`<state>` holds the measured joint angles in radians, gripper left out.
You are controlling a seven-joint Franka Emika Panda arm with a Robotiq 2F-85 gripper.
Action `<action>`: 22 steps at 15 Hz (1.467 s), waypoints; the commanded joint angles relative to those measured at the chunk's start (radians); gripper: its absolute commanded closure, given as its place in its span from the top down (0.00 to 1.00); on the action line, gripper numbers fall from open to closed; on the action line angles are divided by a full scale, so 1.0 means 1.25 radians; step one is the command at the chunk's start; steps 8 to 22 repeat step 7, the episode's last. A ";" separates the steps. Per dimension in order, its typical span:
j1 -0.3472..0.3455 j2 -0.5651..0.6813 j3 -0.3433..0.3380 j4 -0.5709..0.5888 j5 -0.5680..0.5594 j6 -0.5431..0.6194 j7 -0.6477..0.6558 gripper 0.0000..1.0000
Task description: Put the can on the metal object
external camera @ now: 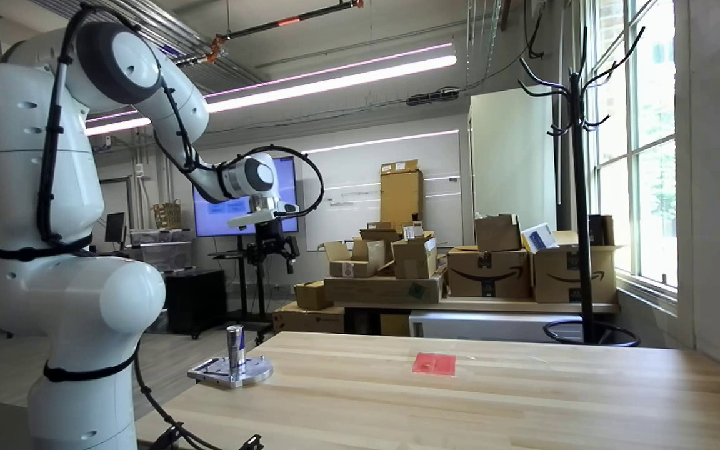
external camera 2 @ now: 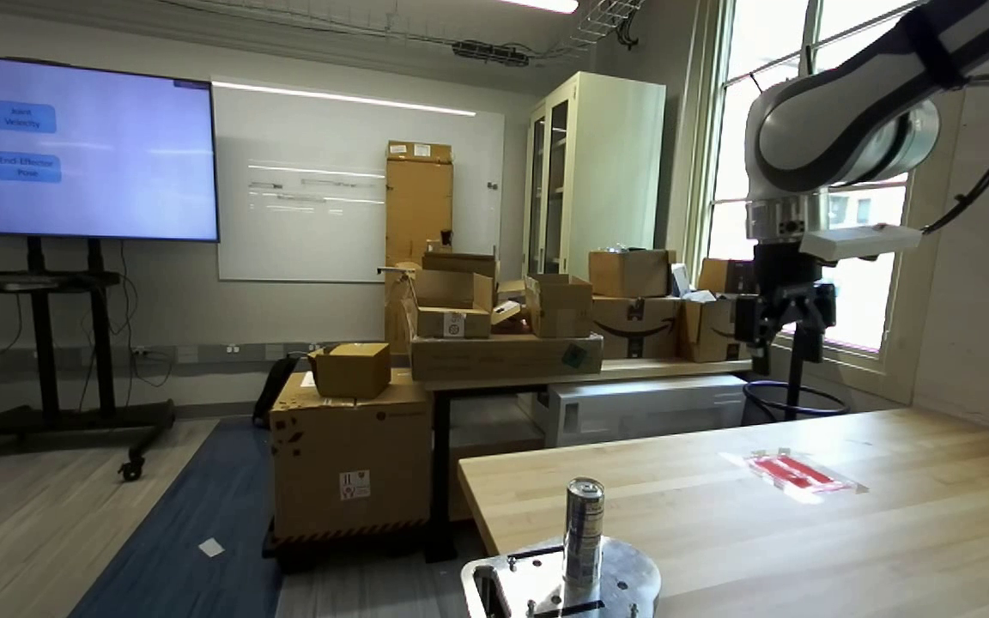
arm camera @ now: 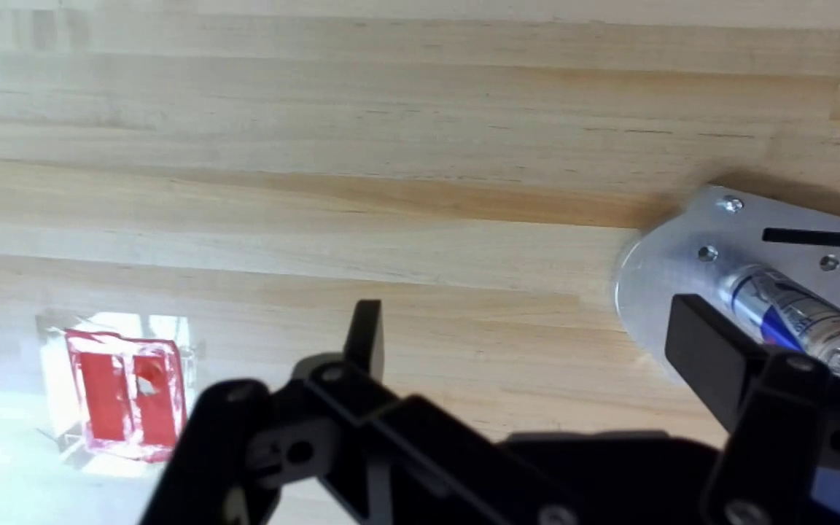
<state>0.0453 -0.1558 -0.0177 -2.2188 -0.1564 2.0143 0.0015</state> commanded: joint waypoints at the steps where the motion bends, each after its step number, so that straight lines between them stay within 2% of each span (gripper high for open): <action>1: -0.017 -0.015 0.006 -0.012 0.002 -0.002 -0.002 1.00; 5: -0.023 -0.045 0.002 -0.040 0.003 -0.002 -0.002 1.00; 22: -0.023 -0.045 0.002 -0.041 0.003 -0.002 -0.002 1.00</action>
